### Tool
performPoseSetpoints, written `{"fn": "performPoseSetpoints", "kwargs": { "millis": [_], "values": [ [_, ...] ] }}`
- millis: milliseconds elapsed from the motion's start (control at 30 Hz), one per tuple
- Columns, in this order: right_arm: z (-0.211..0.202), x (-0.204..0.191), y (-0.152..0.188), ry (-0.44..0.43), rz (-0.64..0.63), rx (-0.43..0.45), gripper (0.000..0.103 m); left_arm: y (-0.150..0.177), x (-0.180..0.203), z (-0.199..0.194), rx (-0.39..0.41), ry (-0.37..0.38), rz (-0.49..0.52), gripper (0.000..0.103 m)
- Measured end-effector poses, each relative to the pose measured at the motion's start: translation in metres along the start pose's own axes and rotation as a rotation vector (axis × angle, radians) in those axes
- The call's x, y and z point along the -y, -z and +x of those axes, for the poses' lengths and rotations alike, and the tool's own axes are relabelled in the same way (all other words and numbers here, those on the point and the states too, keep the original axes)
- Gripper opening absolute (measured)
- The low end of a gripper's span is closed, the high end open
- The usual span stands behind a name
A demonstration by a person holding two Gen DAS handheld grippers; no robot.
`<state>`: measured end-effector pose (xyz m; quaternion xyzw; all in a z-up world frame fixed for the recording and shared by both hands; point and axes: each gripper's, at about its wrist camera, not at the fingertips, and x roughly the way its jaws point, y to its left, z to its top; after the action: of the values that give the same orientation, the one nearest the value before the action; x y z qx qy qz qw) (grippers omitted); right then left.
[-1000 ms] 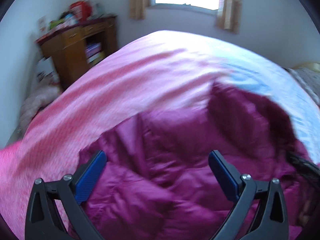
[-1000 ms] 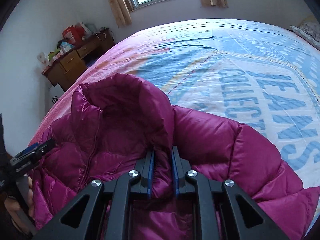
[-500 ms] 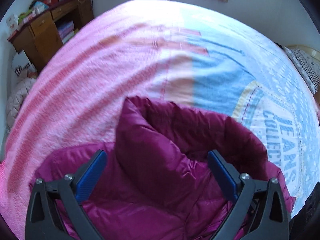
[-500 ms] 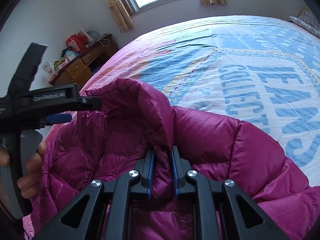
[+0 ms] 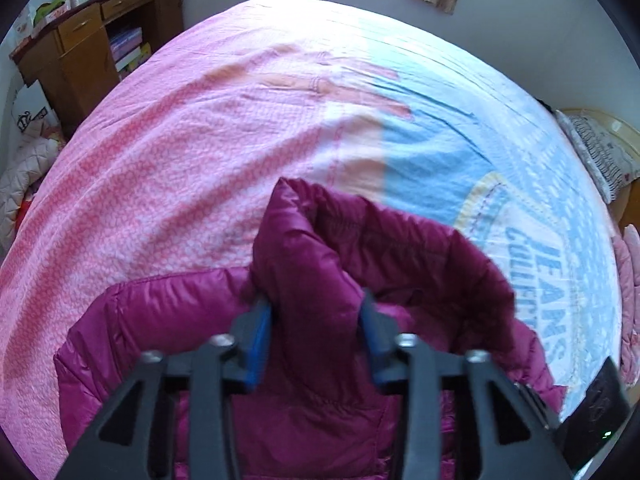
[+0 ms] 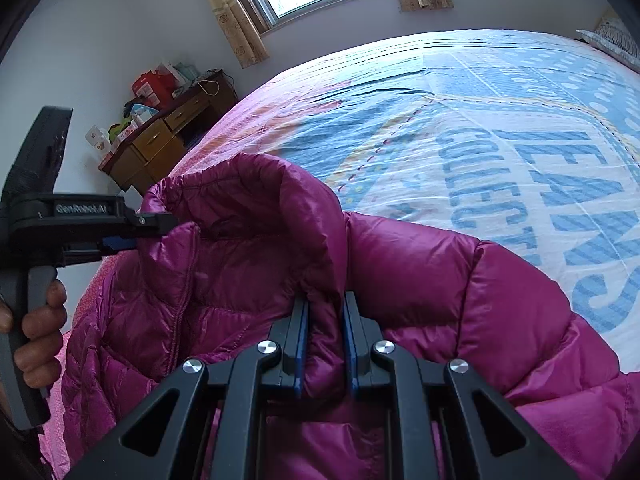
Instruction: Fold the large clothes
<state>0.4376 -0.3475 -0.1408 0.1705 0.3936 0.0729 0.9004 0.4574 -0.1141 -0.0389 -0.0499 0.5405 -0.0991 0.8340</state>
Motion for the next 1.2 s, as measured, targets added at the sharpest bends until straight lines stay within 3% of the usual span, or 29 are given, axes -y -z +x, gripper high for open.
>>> {"fn": "performPoseSetpoints", "kwargs": {
  "millis": [33,67,200,267,400,433,500,567,667,800,933,1033,1100,1167,1200],
  "values": [
    [0.000,0.000,0.000,0.001,-0.001,0.000,0.016,-0.001,0.001,-0.001,-0.004,0.005,-0.008,0.081],
    [0.000,-0.001,0.000,0.002,-0.002,0.001,0.016,-0.004,0.002,0.001,0.000,-0.002,-0.019,0.091],
    [0.000,-0.001,0.000,0.000,0.000,0.002,0.016,-0.016,0.011,0.012,-0.005,-0.087,-0.007,0.092],
    [0.000,-0.001,0.000,-0.003,0.003,0.003,0.016,-0.018,0.015,0.024,-0.058,-0.163,-0.005,0.092],
    [-0.001,0.001,0.000,-0.010,0.011,0.004,0.016,-0.017,0.019,0.051,-0.154,-0.235,0.002,0.089],
    [-0.002,0.002,0.000,-0.012,0.012,0.005,0.016,-0.017,0.020,0.053,-0.148,-0.252,0.007,0.084],
    [-0.002,0.004,-0.001,-0.014,0.015,0.006,0.016,-0.017,0.021,0.052,-0.120,-0.258,0.028,0.062],
    [-0.003,0.005,-0.001,-0.016,0.018,0.007,0.016,-0.015,0.020,0.047,-0.106,-0.251,0.058,0.028],
    [-0.003,0.008,-0.001,-0.020,0.024,0.009,0.016,-0.009,0.013,0.027,-0.066,-0.182,0.074,0.018],
    [-0.004,0.010,-0.002,-0.020,0.025,0.009,0.016,0.011,0.000,-0.006,-0.027,-0.069,0.123,0.017],
    [-0.004,0.011,-0.002,-0.022,0.027,0.009,0.016,0.035,-0.010,-0.036,0.010,0.027,0.219,0.024],
    [-0.004,0.012,-0.003,-0.020,0.029,0.008,0.016,0.052,-0.034,-0.030,0.011,-0.011,0.252,0.024],
    [-0.004,0.013,-0.003,-0.019,0.029,0.008,0.016,0.063,-0.055,-0.020,-0.014,0.009,0.238,0.029],
    [-0.004,0.012,-0.003,-0.018,0.028,0.008,0.016,0.075,-0.073,-0.015,0.014,-0.003,0.211,0.058],
    [-0.004,0.013,-0.004,-0.017,0.027,0.008,0.016,0.081,-0.078,-0.017,0.034,-0.008,0.204,0.062]
  ]
}}
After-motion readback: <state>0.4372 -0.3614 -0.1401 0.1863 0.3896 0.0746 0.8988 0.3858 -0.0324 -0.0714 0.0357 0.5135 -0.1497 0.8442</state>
